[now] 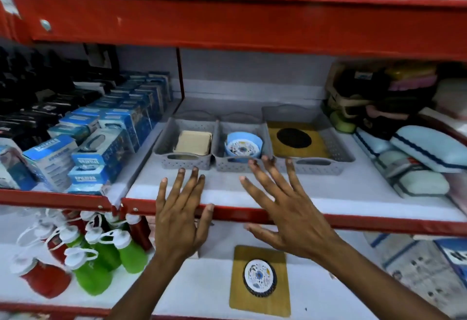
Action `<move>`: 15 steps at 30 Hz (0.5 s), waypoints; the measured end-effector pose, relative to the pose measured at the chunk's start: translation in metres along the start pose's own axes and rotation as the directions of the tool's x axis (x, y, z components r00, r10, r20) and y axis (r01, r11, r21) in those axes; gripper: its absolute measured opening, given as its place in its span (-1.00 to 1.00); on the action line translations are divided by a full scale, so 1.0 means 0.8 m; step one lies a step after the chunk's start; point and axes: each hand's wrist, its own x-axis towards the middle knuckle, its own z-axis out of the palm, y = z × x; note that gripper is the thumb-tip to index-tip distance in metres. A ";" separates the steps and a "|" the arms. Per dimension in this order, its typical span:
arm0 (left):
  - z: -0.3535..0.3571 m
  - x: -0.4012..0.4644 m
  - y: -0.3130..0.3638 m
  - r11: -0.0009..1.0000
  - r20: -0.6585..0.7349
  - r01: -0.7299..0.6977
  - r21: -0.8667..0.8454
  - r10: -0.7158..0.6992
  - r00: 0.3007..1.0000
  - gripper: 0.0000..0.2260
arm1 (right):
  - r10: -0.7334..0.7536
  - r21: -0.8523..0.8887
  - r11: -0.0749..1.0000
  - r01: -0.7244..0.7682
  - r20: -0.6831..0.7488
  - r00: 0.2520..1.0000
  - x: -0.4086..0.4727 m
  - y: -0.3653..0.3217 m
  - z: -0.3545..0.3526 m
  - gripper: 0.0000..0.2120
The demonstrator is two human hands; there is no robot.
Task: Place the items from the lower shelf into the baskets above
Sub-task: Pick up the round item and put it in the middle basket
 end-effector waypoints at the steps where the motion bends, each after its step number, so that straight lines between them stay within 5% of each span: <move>1: 0.000 0.002 0.000 1.000 -0.005 0.002 0.013 -0.002 1.000 -0.47 | -0.065 0.010 0.998 0.065 -0.026 0.998 -0.015 0.002 0.009 -0.29; 4: 0.001 0.001 0.003 1.000 -0.013 0.012 0.027 -0.011 1.000 -0.48 | -0.332 -0.008 0.943 0.333 -0.108 0.937 -0.068 0.010 0.055 -0.48; 7: 0.003 -0.001 0.005 0.999 -0.034 0.018 0.041 -0.017 0.999 -0.48 | -0.461 0.013 0.887 0.461 0.011 0.887 -0.114 0.011 0.122 -0.54; 11: 0.007 0.003 0.006 0.998 -0.056 0.020 0.052 -0.017 0.998 -0.49 | -0.183 0.187 0.975 0.123 0.353 0.918 -0.148 0.010 0.211 -0.48; 15: 0.007 0.006 0.008 0.999 -0.058 0.008 0.035 -0.006 0.998 -0.49 | 0.086 0.247 0.930 -0.273 0.576 0.813 -0.149 0.003 0.247 -0.28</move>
